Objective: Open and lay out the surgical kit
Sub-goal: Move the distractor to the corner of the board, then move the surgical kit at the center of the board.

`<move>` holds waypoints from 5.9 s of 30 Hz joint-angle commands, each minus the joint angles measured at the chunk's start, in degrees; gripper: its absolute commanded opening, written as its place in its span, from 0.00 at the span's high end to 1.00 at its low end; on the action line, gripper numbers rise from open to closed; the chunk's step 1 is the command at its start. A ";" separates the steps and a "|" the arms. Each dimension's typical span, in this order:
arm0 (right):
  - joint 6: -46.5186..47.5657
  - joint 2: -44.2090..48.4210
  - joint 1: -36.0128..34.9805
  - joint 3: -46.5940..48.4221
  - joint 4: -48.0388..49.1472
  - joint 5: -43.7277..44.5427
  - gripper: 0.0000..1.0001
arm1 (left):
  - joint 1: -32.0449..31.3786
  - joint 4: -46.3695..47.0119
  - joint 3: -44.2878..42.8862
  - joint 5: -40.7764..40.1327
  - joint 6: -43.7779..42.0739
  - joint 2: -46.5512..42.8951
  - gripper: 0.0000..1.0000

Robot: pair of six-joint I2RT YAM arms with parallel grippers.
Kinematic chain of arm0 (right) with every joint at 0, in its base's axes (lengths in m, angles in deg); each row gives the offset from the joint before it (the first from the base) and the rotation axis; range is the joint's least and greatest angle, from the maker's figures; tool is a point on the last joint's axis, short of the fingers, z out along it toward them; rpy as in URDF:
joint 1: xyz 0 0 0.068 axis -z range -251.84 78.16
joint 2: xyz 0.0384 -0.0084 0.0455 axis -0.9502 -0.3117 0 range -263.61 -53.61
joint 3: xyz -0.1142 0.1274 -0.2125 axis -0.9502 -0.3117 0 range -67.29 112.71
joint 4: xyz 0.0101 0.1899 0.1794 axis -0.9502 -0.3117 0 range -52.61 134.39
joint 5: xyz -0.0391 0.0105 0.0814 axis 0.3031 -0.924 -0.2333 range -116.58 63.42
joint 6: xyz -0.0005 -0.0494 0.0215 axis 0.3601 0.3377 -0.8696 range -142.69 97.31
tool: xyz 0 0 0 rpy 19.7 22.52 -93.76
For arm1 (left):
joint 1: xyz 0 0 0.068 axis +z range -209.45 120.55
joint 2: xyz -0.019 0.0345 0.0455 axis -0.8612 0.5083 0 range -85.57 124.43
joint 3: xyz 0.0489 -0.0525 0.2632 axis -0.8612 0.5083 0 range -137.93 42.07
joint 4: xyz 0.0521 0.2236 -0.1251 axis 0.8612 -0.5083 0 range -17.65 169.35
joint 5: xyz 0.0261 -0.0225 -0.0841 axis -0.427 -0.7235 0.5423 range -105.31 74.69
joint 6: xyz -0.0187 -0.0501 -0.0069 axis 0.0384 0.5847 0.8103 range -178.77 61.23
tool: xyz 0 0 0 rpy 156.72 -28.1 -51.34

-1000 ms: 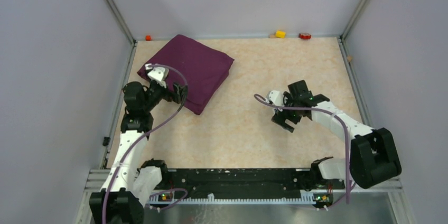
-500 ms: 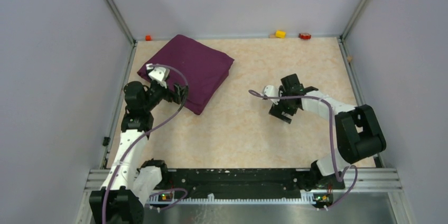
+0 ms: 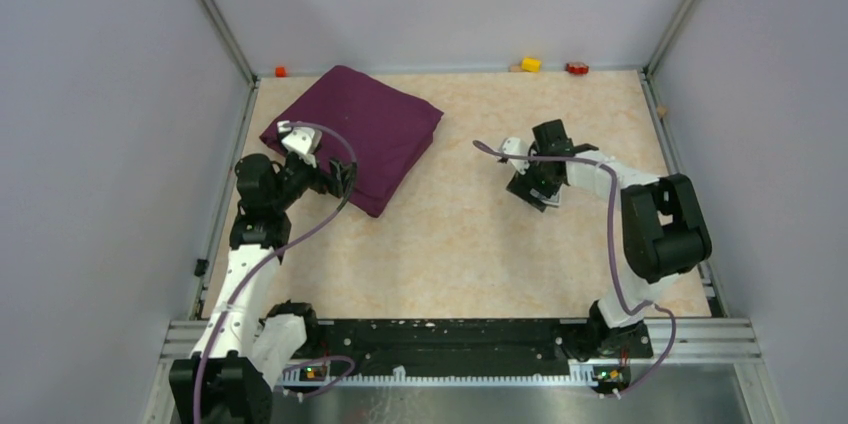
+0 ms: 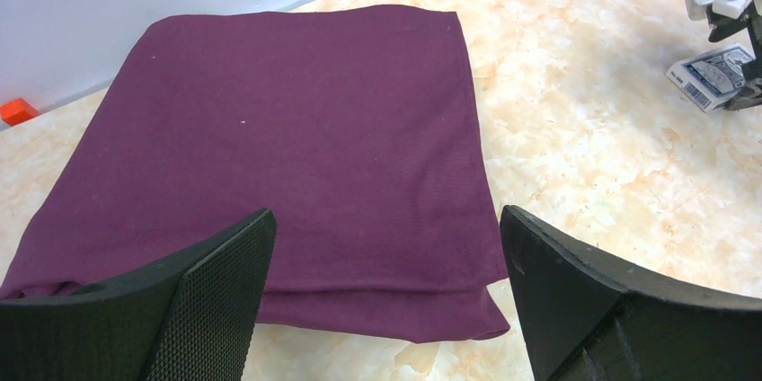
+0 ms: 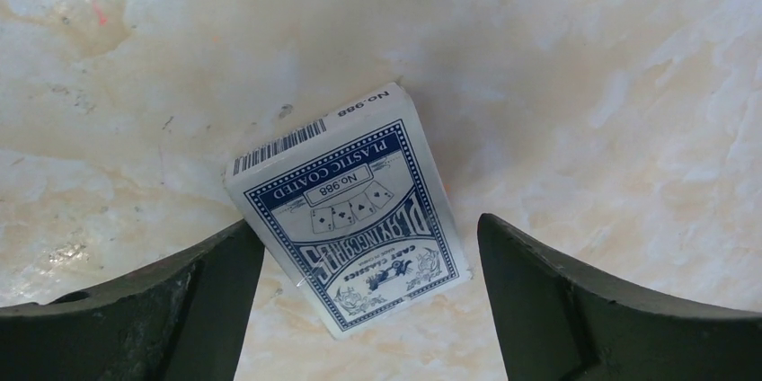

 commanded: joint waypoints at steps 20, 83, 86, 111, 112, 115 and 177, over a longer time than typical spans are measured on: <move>-16.88 -14.63 19.23 20.10 -4.54 -10.12 0.51 | 0.38 2.74 0.55 1.90 -0.18 0.26 0.01; -35.74 -36.55 29.47 45.17 -3.39 -4.44 0.45 | 0.46 3.11 0.82 3.28 0.26 1.83 0.01; -37.12 -38.32 29.47 47.96 -4.08 -6.27 0.48 | 0.46 3.20 0.88 3.16 0.13 2.05 0.01; -44.94 -51.46 29.56 71.73 -7.57 9.83 0.40 | 0.99 3.21 0.95 3.13 0.18 2.71 0.01; -44.67 -51.39 29.56 71.52 -7.27 10.56 0.40 | 0.99 3.16 0.95 3.19 0.17 2.88 0.01; -43.79 -51.11 29.65 71.47 -6.87 11.93 0.40 | 1.03 3.16 1.02 3.25 0.08 2.89 0.01; -76.21 -8.62 -7.28 9.15 36.11 -32.13 0.11 | 16.19 -8.55 -59.31 -2.97 18.51 70.38 0.01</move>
